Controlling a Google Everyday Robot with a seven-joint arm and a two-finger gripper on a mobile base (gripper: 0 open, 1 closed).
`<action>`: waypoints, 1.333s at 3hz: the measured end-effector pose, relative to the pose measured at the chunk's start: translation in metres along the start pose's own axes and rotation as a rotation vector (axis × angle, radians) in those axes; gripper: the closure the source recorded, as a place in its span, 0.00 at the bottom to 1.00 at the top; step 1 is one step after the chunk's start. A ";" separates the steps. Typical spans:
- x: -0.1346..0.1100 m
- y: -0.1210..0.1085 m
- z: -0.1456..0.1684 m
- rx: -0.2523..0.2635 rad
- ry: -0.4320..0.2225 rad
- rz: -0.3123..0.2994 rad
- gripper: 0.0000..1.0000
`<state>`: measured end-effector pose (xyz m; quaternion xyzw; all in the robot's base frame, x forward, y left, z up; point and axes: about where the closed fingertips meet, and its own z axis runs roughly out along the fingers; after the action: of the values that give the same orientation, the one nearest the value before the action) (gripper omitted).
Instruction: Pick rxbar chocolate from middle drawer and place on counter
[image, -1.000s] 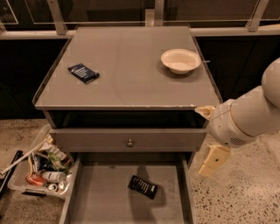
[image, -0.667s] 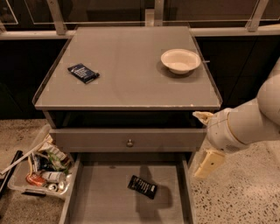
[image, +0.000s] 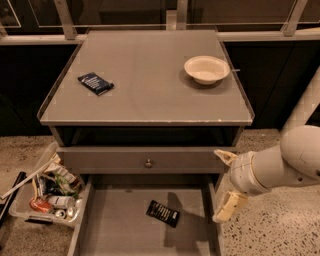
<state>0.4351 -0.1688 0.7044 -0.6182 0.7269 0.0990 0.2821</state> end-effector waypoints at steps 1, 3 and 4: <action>0.000 0.000 0.000 0.000 0.000 0.000 0.00; 0.012 0.041 0.077 -0.106 -0.062 0.061 0.00; 0.017 0.059 0.118 -0.130 -0.124 0.077 0.00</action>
Offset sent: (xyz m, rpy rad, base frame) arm -0.0183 0.0317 -0.0774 0.0814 0.1310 0.0036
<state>0.4116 -0.1125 0.5865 -0.5994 0.7233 0.1951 0.2818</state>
